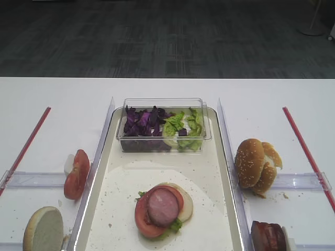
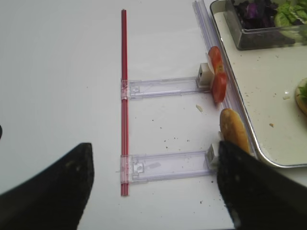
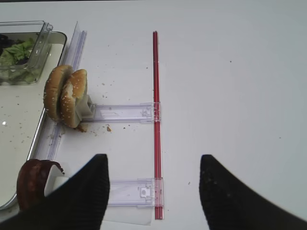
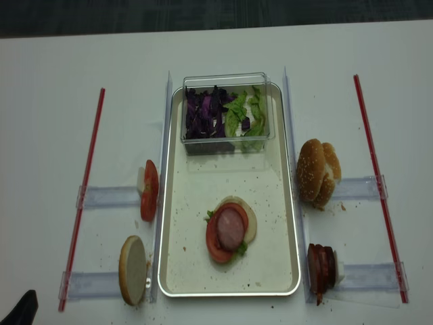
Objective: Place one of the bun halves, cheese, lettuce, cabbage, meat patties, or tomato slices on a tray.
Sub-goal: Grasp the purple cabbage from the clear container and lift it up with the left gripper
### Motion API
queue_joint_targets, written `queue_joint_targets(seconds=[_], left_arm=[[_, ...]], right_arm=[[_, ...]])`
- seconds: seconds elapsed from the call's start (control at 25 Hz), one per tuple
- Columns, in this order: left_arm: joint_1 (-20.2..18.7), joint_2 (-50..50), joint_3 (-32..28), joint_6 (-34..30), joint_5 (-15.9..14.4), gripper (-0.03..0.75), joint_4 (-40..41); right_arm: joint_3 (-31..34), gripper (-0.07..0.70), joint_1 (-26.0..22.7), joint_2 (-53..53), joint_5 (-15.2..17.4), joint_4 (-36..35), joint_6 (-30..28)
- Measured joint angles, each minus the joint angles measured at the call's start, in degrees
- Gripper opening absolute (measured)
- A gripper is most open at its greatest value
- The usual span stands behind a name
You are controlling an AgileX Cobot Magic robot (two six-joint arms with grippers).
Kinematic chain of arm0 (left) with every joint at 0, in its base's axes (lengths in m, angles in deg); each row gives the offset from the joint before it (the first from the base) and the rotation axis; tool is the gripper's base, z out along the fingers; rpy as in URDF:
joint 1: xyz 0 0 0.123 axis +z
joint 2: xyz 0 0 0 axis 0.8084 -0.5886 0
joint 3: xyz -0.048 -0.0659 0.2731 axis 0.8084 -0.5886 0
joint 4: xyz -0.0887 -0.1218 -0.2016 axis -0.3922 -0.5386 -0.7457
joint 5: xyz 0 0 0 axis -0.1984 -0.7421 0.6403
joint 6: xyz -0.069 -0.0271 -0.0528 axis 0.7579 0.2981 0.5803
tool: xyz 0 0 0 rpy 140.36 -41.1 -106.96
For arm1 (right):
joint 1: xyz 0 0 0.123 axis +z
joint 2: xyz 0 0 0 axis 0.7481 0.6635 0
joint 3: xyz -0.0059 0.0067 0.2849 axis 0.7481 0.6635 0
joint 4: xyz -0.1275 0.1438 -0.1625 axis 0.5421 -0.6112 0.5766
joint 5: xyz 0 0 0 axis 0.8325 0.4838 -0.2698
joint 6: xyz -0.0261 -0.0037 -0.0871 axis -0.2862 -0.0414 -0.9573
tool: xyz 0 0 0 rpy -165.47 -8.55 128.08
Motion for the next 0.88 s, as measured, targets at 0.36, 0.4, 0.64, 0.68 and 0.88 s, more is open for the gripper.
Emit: queue_joint_targets(seconds=[0.36,0.4,0.64,0.68,0.88], left_arm=[[0.0,0.0,0.0,0.0,0.0,0.492,0.0],[0.0,0.0,0.0,0.0,0.0,0.492,0.0],[0.0,0.0,0.0,0.0,0.0,0.492,0.0],[0.0,0.0,0.0,0.0,0.0,0.492,0.0],[0.0,0.0,0.49,0.0,1.97,0.492,0.0]], right_arm=[[0.0,0.445,0.0,0.0,0.0,0.0,0.0],[0.0,0.445,0.0,0.0,0.0,0.0,0.0],[0.0,0.445,0.0,0.0,0.0,0.0,0.0],[0.0,0.445,0.0,0.0,0.0,0.0,0.0],[0.0,0.445,0.0,0.0,0.0,0.0,0.0]])
